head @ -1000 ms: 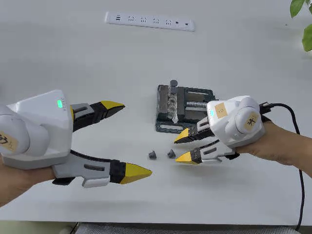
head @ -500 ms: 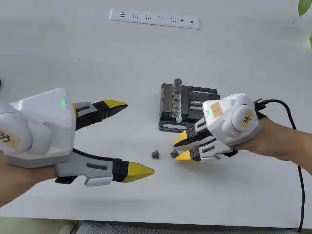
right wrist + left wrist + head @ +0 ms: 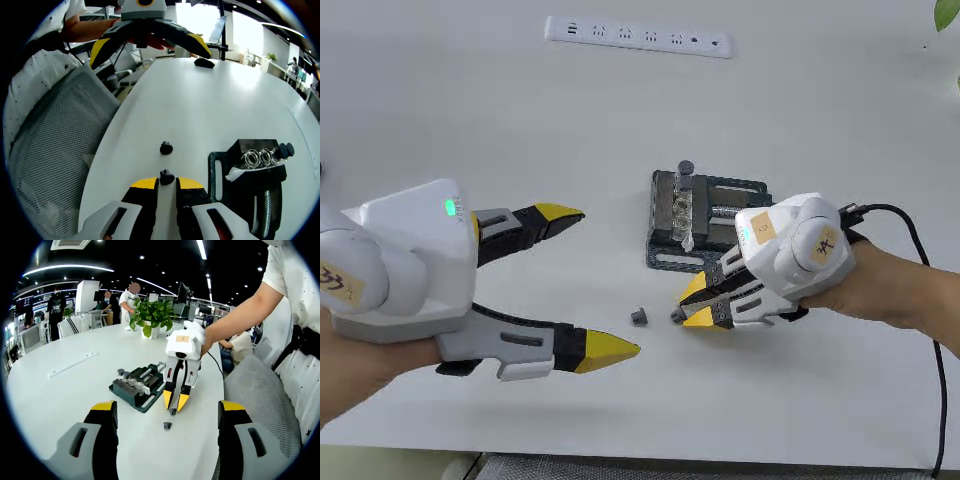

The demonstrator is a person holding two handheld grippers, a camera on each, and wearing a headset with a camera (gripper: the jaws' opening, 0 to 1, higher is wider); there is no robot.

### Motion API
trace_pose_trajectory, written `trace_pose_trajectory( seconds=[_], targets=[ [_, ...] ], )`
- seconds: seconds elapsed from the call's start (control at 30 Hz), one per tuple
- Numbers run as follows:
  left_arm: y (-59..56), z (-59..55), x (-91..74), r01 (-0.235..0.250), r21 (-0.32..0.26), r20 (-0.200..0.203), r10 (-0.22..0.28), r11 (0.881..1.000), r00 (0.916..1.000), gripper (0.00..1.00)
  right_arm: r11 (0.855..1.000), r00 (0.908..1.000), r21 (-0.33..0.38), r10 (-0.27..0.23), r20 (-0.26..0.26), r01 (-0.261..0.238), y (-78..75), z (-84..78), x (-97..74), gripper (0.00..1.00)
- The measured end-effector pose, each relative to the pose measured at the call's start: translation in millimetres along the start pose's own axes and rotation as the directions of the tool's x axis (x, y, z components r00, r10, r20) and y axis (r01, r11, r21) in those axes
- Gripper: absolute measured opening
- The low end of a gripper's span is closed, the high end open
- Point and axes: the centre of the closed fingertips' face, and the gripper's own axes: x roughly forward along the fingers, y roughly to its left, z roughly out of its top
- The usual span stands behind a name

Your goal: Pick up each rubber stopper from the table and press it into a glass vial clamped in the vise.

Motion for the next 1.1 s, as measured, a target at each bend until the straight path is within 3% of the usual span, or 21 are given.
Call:
trace_pose_trajectory(
  seconds=[0.4, 0.93, 1.1],
  targets=[
    [-0.3, -0.8, -0.6, -0.001, -0.005, 0.001, 0.001, 1.000, 1.0000, 0.81, 1.000, 0.9997, -0.017, 0.022, -0.001, -0.022, 2.4, 0.0, 3.1, 0.09],
    [-3.3, 1.3, 2.6, 0.008, 0.001, 0.003, -0.008, 1.000, 1.0000, 0.80, 1.000, 1.0000, 0.005, 0.007, 0.000, -0.007, 1.9, 0.3, 1.5, 0.07],
    [-3.2, -0.7, 2.3, 0.010, 0.007, -0.007, -0.010, 1.000, 0.9999, 0.75, 1.000, 1.0000, 0.010, -0.004, 0.007, 0.004, 2.6, 4.2, -4.8, 0.07]
  ],
)
